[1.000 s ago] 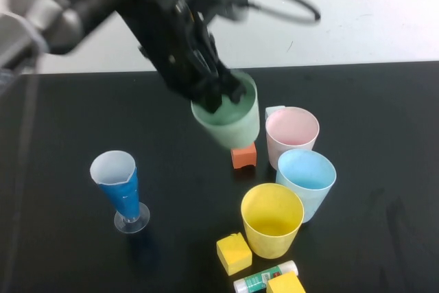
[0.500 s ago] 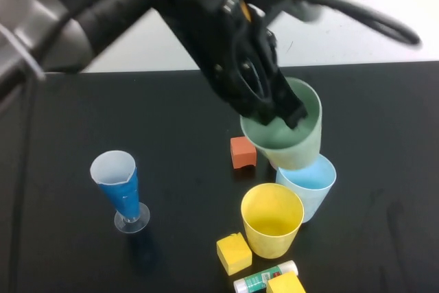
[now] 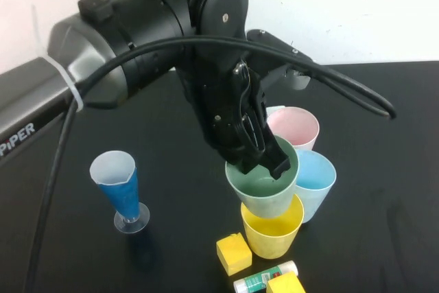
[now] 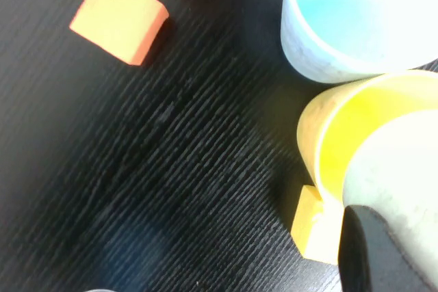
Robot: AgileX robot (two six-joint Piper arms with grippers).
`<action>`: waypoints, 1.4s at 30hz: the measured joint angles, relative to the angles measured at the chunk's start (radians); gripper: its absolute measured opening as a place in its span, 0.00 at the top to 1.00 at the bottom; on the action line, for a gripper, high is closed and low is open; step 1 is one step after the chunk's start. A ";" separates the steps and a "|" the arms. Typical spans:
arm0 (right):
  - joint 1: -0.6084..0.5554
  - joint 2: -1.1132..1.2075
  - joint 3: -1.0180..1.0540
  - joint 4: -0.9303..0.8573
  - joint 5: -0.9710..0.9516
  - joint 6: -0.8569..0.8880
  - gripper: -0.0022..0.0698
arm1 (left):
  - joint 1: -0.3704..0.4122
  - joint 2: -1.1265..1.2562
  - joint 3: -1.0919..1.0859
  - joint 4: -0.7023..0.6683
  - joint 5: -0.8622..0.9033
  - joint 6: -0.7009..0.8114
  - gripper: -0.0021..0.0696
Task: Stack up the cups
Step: Place the green cup on the yellow cup, then pick up the pink cup
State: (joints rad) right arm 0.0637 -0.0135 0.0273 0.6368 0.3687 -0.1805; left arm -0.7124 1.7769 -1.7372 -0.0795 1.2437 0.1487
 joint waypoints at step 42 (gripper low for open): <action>0.000 0.363 -0.536 -0.101 0.363 -0.276 0.97 | 0.000 -0.238 0.149 0.162 -0.092 -0.055 0.97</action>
State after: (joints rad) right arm 0.0637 0.3496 -0.5084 0.5362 0.7316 -0.4564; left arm -0.7124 1.5385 -1.5885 0.0829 1.1514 0.0939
